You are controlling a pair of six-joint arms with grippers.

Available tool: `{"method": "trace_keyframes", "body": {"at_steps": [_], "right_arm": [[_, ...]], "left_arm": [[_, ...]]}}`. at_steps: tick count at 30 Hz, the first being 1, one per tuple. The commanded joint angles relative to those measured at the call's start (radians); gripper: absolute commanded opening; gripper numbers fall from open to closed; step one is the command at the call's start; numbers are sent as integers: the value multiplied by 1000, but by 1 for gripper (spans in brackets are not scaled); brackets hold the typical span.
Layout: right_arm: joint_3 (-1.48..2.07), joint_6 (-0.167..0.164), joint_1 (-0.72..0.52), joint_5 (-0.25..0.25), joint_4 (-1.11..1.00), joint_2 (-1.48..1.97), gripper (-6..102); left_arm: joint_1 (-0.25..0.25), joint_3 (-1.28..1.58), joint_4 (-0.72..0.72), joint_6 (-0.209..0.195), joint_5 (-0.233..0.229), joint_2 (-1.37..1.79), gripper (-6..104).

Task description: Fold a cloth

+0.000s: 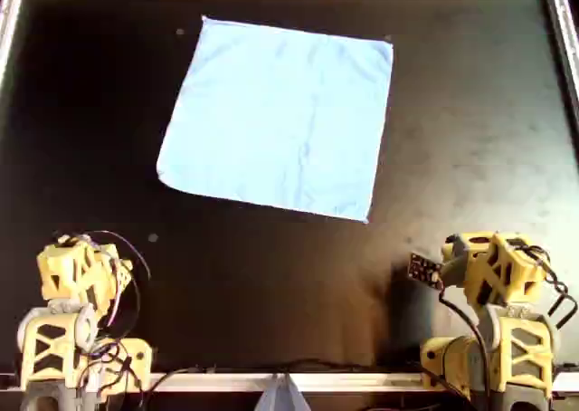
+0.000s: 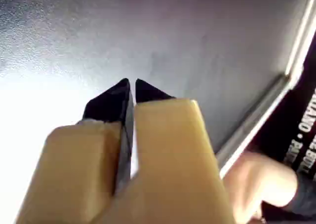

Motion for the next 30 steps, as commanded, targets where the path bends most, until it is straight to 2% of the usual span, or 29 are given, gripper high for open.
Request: {"method": "trace_keyframes", "body": {"at_steps": [1, 18, 19, 21, 24, 26, 30], "right_arm": [[14, -120, 2, -18, -29, 18, -1], [14, -120, 2, -9, -29, 18, -1], [14, -130, -5, -3, -29, 18, -1], [14, -130, -15, -2, -29, 20, -1], [12, -132, 3, -18, -44, 31, -1], [9, -120, 3, -18, -51, 32, -1], [0, -120, 3, -20, -52, 32, 1]], "left_arm": [[17, -14, -9, -20, 5, -2, 3], [17, -14, -9, -20, 5, -2, 3], [17, -14, -9, -20, 5, -2, 3], [17, -14, -9, -31, 15, -2, 3], [6, -14, -15, -21, 20, 0, 3], [3, -15, -17, -21, 23, 2, 3], [3, -17, -44, -20, 23, 2, 4]]}}
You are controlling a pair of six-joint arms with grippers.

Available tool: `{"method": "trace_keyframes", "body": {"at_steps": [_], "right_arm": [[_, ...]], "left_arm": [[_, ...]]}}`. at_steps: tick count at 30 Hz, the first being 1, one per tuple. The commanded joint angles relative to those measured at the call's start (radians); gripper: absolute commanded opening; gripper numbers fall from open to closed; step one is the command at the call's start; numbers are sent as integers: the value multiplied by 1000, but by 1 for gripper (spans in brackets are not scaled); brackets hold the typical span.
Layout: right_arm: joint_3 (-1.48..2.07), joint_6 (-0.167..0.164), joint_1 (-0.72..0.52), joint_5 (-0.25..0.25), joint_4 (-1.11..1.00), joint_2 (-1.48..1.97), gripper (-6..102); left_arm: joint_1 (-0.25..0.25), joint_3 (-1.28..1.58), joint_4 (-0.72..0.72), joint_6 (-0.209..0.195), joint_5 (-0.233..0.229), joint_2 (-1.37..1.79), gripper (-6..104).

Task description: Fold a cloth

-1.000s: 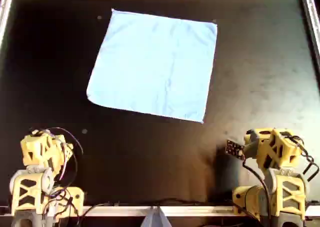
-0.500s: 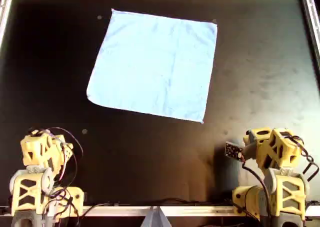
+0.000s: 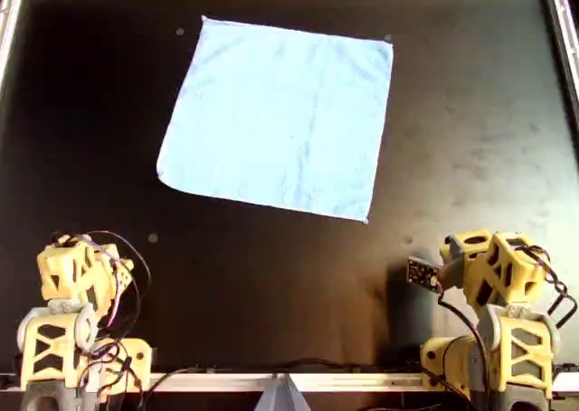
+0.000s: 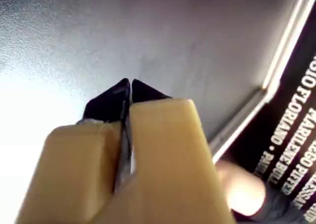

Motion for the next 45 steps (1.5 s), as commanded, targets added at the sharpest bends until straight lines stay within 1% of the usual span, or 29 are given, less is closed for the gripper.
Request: {"method": "trace_keyframes", "body": {"at_steps": [1, 3, 6, 8, 10, 12, 15, 17, 18, 21, 23, 24, 25, 26, 28, 29, 30, 32, 36, 40, 45], "right_arm": [[-14, 3, 3, -8, -40, 32, 3], [-57, 3, 3, -8, -49, 32, 10], [-107, 5, 3, -8, -67, 32, 21], [-123, 5, 3, -8, -71, 32, 28], [-130, 3, 3, -8, -71, 32, 33], [-133, -11, 3, -8, -71, 32, 37], [-164, -11, 3, -8, -74, 32, 38], [-198, -8, 3, -8, -74, 32, 38], [-222, 0, 3, -8, -74, 32, 38], [-331, 2, 5, -8, -74, 32, 38], [-393, 5, 11, -14, -74, 29, 38], [-414, 5, 31, -31, -77, 29, 38], [-426, 6, 58, -55, -78, 21, 38], [-425, 6, 95, -91, -80, 18, 38], [-407, 20, 172, -152, -80, 3, 38], [-403, 32, 193, -166, -80, -23, 38], [-403, 46, 202, -170, -80, -64, 38], [-426, 66, 206, -172, -81, -196, 38], [-485, 74, 222, -189, -81, -500, 38], [-601, 72, 245, -192, -81, -698, 41], [-684, 74, 382, -190, -83, -793, 48]], "left_arm": [[3, -17, -72, 2, 6, 2, 5], [3, -15, -156, 2, 6, 2, 8], [3, -15, -262, 0, 6, 2, 18], [3, -15, -302, -8, 6, 2, 26], [3, -15, -311, 0, 6, 2, 33], [3, -18, -311, 0, 6, 2, 39], [3, -26, -311, -9, 6, 2, 44], [3, -37, -311, -6, 6, 2, 46], [2, -41, -313, -2, 6, 2, 47], [-2, -98, -318, -2, 8, 2, 49], [-21, -137, -318, 0, 8, 2, 50], [-41, -152, -318, 0, 8, 2, 50], [-71, -164, -318, 0, 8, 2, 50], [-106, -173, -318, 0, 8, 0, 50], [-193, -179, -318, -6, 8, 0, 50], [-236, -178, -318, 0, 6, 0, 50], [-275, -175, -318, 0, -6, -2, 50], [-321, -158, -318, 2, -9, -2, 50], [-327, -158, -318, 2, -11, -18, 50], [-325, -179, -331, 3, -11, -143, 50], [-322, -250, -483, 5, -12, -426, 50]]}}
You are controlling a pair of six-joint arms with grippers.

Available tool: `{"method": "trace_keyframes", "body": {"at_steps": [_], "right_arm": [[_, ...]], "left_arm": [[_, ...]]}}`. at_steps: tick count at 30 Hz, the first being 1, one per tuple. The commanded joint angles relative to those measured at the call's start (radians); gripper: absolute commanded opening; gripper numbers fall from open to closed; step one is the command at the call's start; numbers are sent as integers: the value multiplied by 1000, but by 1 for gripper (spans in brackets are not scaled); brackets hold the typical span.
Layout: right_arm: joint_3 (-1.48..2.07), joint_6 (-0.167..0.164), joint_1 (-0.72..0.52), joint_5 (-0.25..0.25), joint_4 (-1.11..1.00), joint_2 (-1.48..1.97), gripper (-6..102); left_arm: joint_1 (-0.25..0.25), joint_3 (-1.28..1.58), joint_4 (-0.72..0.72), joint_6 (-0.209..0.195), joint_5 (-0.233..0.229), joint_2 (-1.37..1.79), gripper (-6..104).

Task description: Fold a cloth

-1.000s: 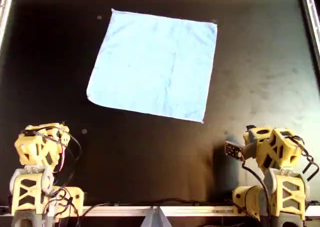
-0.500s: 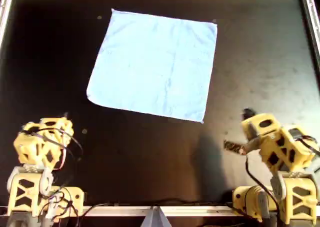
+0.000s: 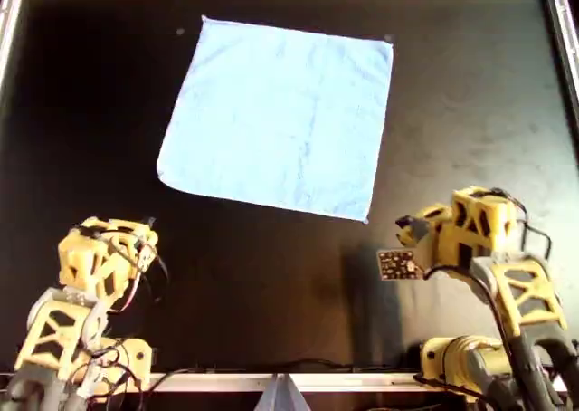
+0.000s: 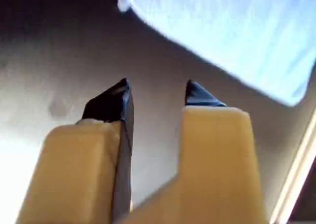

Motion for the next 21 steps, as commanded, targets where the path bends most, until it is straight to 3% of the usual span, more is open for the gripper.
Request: {"method": "trace_keyframes", "body": {"at_steps": [1, 7, 21], "right_arm": [[-97, -2, 95, -9, -49, -31, 49], [-97, -2, 141, -5, -97, -175, 50], [-124, 12, 146, 9, -330, -448, 50]], "left_arm": [[-26, -155, -118, 6, -2, -204, 50], [-32, -385, -173, 57, -2, -611, 50], [-28, -641, -176, 60, -2, -985, 50]]}}
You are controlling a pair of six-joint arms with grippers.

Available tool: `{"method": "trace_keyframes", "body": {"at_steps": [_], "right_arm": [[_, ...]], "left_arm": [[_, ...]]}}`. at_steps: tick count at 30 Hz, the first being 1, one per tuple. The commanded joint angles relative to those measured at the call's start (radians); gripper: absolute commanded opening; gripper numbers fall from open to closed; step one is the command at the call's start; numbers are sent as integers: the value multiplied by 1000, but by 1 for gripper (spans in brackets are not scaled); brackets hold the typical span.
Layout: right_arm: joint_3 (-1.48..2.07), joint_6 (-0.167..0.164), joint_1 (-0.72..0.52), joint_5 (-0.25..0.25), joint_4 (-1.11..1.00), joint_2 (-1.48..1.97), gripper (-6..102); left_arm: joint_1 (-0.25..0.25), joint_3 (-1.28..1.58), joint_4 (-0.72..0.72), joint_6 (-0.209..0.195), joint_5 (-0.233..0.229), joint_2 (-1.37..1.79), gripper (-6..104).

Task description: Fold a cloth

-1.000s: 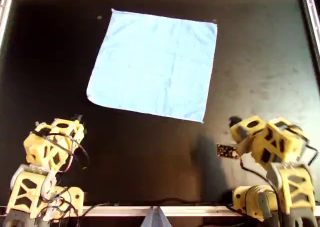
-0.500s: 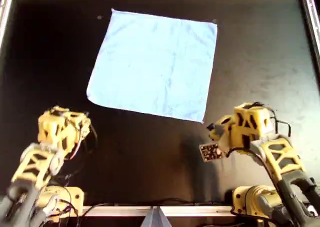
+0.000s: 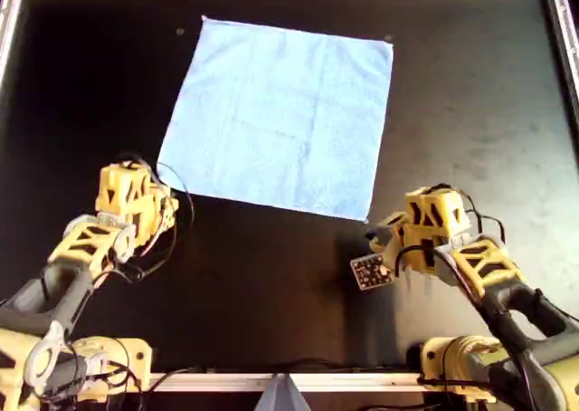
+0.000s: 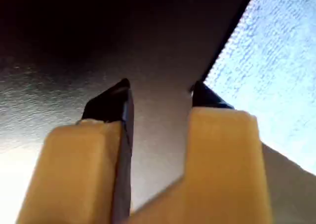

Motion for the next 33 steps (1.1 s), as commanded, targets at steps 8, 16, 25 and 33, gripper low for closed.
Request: {"method": "trace_keyframes", "body": {"at_steps": [8, 16, 25, 33], "right_arm": [[-293, 121, 12, 31, -58, -184, 50], [-296, 124, 183, 276, -58, -256, 50], [-348, 173, 189, 298, -74, -324, 50], [-434, 179, 190, 298, -127, -407, 50]], "left_arm": [[-17, -156, -26, 5, -2, -149, 50], [-15, -184, -26, 46, -2, -176, 50], [-15, -187, -28, 49, -2, -186, 50], [-15, -215, -28, 49, -2, -187, 50]]}}
